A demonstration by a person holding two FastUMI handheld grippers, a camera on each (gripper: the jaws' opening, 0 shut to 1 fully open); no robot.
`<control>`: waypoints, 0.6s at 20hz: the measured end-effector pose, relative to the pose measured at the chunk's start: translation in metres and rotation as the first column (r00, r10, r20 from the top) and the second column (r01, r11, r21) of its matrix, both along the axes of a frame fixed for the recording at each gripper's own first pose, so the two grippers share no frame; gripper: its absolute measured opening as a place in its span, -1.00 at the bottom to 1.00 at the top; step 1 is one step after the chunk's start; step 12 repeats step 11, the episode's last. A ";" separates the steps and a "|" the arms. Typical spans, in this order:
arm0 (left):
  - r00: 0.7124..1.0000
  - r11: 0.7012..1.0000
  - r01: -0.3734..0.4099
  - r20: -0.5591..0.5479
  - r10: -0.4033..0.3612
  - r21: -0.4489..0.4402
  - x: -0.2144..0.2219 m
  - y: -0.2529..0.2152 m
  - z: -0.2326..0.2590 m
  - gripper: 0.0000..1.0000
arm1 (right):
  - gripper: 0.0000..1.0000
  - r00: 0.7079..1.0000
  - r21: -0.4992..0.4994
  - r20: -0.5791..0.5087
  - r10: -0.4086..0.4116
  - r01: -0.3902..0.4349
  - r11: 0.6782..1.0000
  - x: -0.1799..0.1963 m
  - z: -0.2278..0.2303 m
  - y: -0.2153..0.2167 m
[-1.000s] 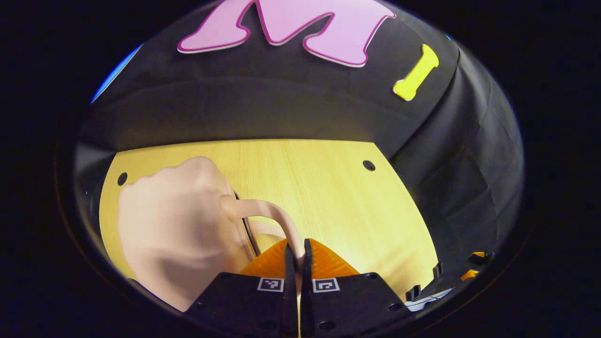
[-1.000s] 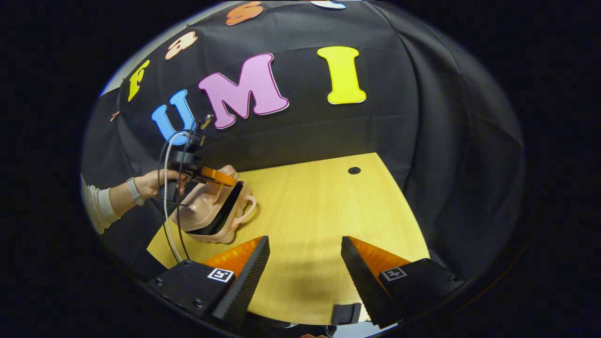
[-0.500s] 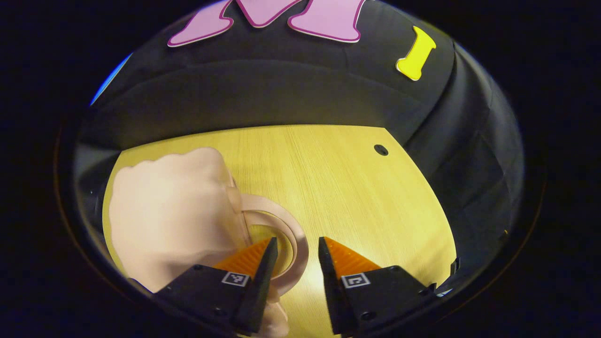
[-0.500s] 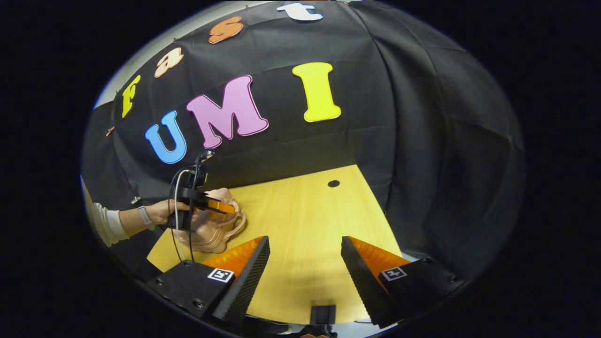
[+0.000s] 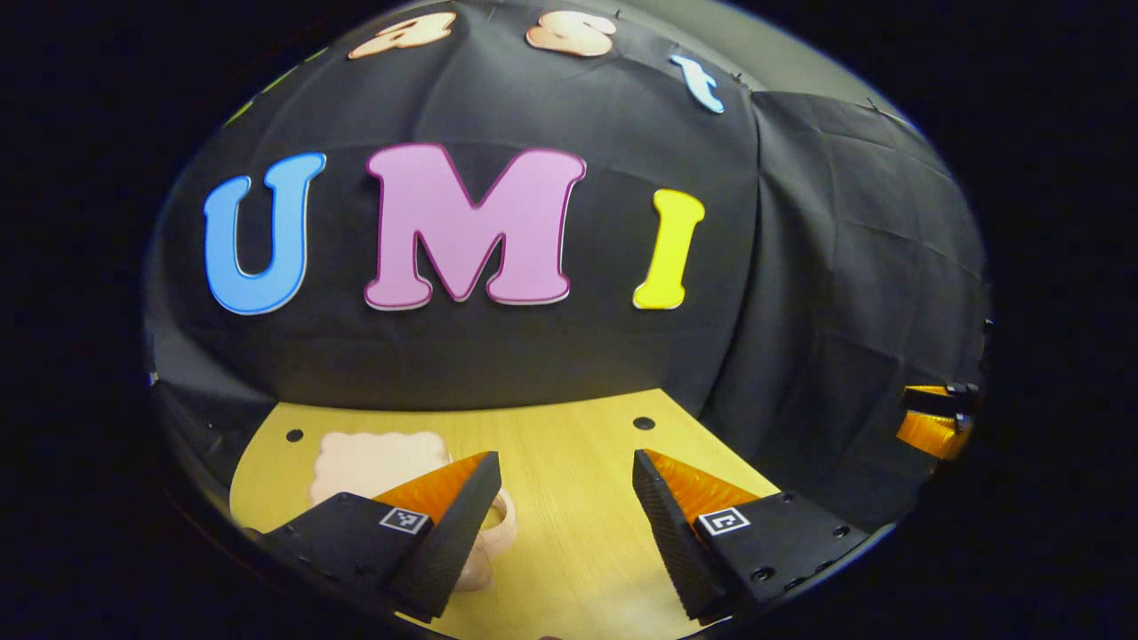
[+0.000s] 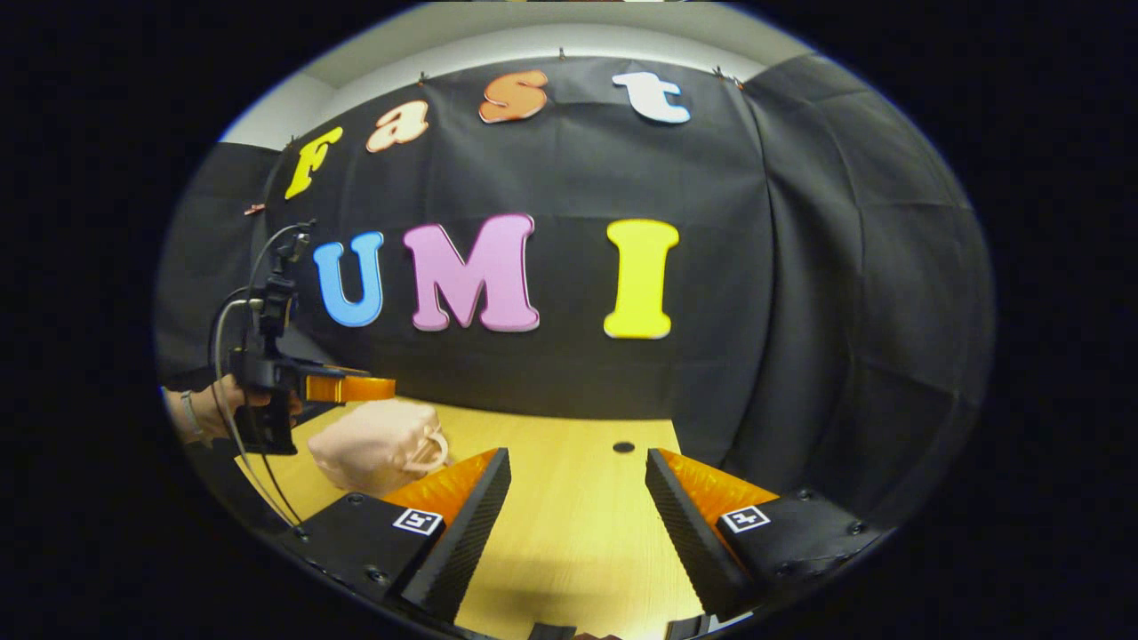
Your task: First open the suitcase, pack the skin care products into it, and then close the suitcase.
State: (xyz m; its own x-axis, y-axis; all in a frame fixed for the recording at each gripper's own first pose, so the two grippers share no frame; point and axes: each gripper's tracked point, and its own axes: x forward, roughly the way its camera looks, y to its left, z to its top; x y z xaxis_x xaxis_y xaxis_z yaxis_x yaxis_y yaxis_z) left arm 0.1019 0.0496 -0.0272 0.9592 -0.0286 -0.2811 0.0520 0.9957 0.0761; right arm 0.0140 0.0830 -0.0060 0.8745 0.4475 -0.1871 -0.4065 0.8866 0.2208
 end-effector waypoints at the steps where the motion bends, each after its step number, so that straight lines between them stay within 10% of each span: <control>1: 0.999 1.000 -0.006 0.041 0.005 0.011 -0.015 -0.003 0.014 0.88 | 0.94 0.999 0.011 0.036 -0.018 0.018 1.000 -0.002 0.016 0.005; 12: 0.983 0.999 -0.044 0.175 0.048 -0.028 -0.137 0.016 0.058 0.87 | 0.96 0.982 0.046 0.165 -0.093 0.087 0.995 -0.065 0.093 0.068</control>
